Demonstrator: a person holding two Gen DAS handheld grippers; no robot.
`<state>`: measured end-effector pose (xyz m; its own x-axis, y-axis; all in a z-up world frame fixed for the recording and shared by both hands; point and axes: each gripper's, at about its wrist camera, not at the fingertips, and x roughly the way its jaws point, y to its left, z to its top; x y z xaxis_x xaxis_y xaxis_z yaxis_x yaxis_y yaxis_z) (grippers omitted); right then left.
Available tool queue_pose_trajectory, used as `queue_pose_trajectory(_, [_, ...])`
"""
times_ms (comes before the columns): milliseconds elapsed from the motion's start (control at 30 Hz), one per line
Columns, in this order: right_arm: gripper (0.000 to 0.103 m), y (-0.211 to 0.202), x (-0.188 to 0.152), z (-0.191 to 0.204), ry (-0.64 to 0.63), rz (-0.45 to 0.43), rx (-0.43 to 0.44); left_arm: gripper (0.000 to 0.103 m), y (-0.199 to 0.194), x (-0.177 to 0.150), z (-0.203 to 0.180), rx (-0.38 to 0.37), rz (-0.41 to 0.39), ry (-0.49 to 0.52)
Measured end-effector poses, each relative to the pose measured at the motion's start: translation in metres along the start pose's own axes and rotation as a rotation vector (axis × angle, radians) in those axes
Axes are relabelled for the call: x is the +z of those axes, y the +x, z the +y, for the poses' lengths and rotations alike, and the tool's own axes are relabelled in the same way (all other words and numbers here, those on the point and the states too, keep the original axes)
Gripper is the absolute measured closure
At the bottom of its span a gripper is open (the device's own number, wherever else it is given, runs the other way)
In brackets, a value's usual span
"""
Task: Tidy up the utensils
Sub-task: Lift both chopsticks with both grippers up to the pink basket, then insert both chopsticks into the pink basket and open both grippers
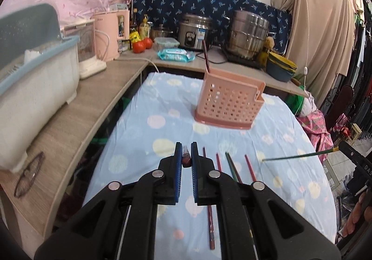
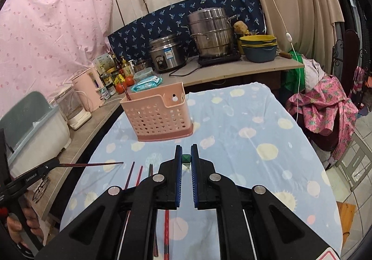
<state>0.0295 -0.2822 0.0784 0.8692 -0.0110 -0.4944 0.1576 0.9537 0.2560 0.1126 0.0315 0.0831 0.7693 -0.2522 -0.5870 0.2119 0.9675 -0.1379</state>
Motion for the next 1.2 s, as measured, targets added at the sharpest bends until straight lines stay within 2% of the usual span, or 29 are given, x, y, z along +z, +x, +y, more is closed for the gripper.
queue_pose_trajectory(400, [0.096, 0.014, 0.039, 0.002, -0.011, -0.047, 0.011, 0.096, 0.013, 0.055, -0.004, -0.020, -0.069, -0.018])
queue_pose_trajectory(667, [0.096, 0.026, 0.084, 0.012, -0.018, -0.111, 0.043, 0.096, 0.014, 0.103, -0.015, -0.064, -0.131, -0.015])
queue_pose_trajectory(1067, [0.096, 0.051, 0.165, 0.040, -0.011, -0.277, 0.132, 0.096, 0.013, 0.194, -0.038, -0.118, -0.322, -0.038])
queue_pose_trajectory(1133, [0.096, 0.059, 0.176, 0.045, -0.013, -0.305, 0.141, 0.096, 0.013, 0.208, -0.042, -0.114, -0.376, -0.041])
queue_pose_trajectory(1200, [0.096, 0.067, 0.185, 0.047, -0.004, -0.325, 0.143, 0.096, 0.019, 0.220, -0.045, -0.104, -0.397, -0.040])
